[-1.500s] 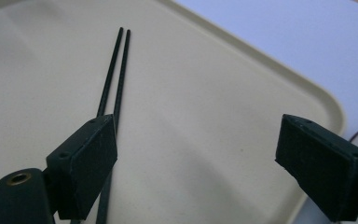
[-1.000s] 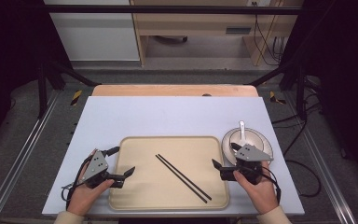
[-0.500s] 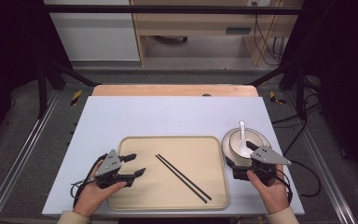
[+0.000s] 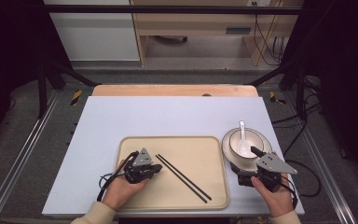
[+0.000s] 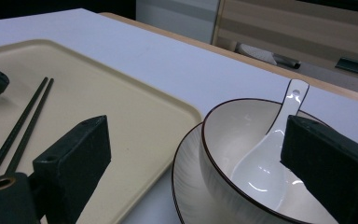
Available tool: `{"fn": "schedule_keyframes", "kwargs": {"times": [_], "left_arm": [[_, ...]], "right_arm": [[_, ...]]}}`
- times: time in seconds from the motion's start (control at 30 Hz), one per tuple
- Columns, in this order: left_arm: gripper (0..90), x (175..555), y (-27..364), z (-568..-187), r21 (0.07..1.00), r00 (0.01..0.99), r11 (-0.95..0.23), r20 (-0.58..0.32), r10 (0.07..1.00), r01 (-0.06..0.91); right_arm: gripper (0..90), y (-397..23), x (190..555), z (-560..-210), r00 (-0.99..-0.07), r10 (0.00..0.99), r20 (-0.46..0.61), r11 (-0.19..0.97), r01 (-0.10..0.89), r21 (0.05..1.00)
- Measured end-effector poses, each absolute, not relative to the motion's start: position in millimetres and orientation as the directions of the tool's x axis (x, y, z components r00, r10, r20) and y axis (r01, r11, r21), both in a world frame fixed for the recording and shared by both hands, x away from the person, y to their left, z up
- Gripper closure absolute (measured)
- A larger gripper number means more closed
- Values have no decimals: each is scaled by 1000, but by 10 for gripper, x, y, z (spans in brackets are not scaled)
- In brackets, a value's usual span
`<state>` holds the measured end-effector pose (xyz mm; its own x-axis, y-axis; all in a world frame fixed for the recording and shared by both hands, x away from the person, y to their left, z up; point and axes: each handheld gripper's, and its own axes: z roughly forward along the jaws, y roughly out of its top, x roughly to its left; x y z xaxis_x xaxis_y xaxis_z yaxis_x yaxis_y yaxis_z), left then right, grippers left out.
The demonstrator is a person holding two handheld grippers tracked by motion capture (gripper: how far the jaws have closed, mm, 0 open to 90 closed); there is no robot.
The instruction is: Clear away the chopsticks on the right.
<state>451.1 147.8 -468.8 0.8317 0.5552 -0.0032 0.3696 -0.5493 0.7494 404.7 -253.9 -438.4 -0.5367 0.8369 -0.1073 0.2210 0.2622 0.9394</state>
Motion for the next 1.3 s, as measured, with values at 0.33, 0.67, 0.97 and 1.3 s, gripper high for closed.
{"fn": "schedule_keyframes", "kwargs": {"times": [0.33,0.67,0.97,1.3], "left_arm": [[894,4633,1339,-4701,729,812,-555,-4,583,402],[890,4797,1209,-4730,705,817,-578,-4,577,412],[879,4959,958,-4740,719,830,-577,1,558,387],[879,4729,836,-4683,664,862,-645,-1,507,379]], "right_arm": [[107,-2664,3994,-4489,-582,807,-96,246,184,952],[112,-2583,4000,-4520,-618,779,-104,274,187,943],[111,-2514,3997,-4532,-642,759,-103,275,174,945],[109,-2404,4009,-4562,-672,733,-105,300,181,937]]}}
